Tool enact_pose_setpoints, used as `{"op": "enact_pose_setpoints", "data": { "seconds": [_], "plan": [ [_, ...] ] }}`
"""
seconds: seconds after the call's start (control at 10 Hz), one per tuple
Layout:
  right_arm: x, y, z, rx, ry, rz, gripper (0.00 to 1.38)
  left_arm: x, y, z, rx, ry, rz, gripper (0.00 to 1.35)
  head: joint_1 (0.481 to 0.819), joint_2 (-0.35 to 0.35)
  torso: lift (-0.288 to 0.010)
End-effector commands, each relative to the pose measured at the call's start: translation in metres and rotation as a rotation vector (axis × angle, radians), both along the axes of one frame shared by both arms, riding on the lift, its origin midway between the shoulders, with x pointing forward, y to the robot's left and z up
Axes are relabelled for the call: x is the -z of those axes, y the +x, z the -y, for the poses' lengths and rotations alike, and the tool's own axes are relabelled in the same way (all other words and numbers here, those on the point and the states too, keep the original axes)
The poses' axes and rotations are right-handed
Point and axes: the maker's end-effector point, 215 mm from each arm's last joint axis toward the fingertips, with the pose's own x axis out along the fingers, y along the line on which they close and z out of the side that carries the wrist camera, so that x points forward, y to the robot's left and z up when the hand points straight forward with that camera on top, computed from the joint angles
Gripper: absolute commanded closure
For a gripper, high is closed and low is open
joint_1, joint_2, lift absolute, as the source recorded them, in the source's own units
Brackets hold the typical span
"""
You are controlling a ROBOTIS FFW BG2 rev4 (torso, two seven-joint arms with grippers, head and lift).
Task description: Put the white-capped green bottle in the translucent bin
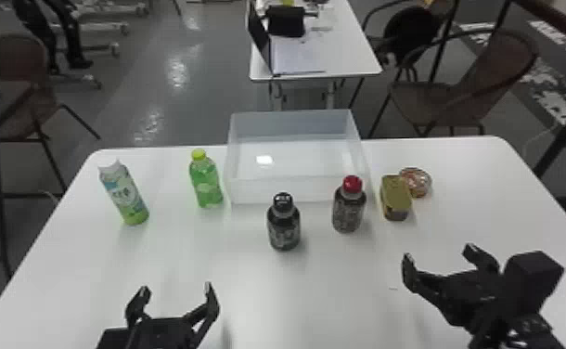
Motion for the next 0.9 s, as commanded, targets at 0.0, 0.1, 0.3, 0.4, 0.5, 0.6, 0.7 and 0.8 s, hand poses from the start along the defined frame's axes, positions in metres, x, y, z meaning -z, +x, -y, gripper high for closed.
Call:
{"op": "enact_pose_setpoints", "data": {
  "seconds": [0.0, 0.1, 0.3, 0.4, 0.5, 0.6, 0.7, 0.8],
  "plan": [
    [0.001, -0.001, 0.0, 0.0, 0.0, -0.001, 0.03, 0.0, 0.0, 0.001, -0.003, -0.005, 0.001, 0.09, 0.695, 0.065, -0.092],
    [0.001, -0.001, 0.0, 0.0, 0.002, -0.001, 0.03, 0.001, 0.0, 0.001, -0.003, -0.005, -0.001, 0.09, 0.695, 0.065, -0.092],
    [0.001, -0.002, 0.0, 0.0, 0.002, -0.003, 0.03, 0.002, 0.001, -0.001, -0.007, -0.004, -0.003, 0.09, 0.695, 0.066, -0.092],
    [0.002, -0.002, 0.0, 0.0, 0.002, -0.005, 0.03, 0.001, 0.003, -0.002, -0.008, -0.003, -0.001, 0.09, 0.695, 0.066, -0.092],
    [0.001, -0.002, 0.0, 0.0, 0.002, -0.003, 0.03, 0.002, 0.006, -0.007, -0.018, 0.0, -0.004, 0.09, 0.695, 0.068, -0.092],
    [0.002, -0.002, 0.0, 0.0, 0.003, -0.005, 0.03, 0.003, 0.018, -0.014, -0.032, -0.006, -0.003, 0.09, 0.695, 0.071, -0.092],
    [0.002, -0.002, 0.0, 0.001, 0.005, -0.005, 0.03, 0.004, 0.03, -0.024, -0.049, -0.011, 0.0, 0.08, 0.695, 0.078, -0.092],
    [0.002, -0.002, 0.0, -0.001, 0.005, -0.005, 0.03, 0.005, 0.042, -0.035, -0.069, -0.01, -0.001, 0.08, 0.695, 0.081, -0.092]
  ]
}}
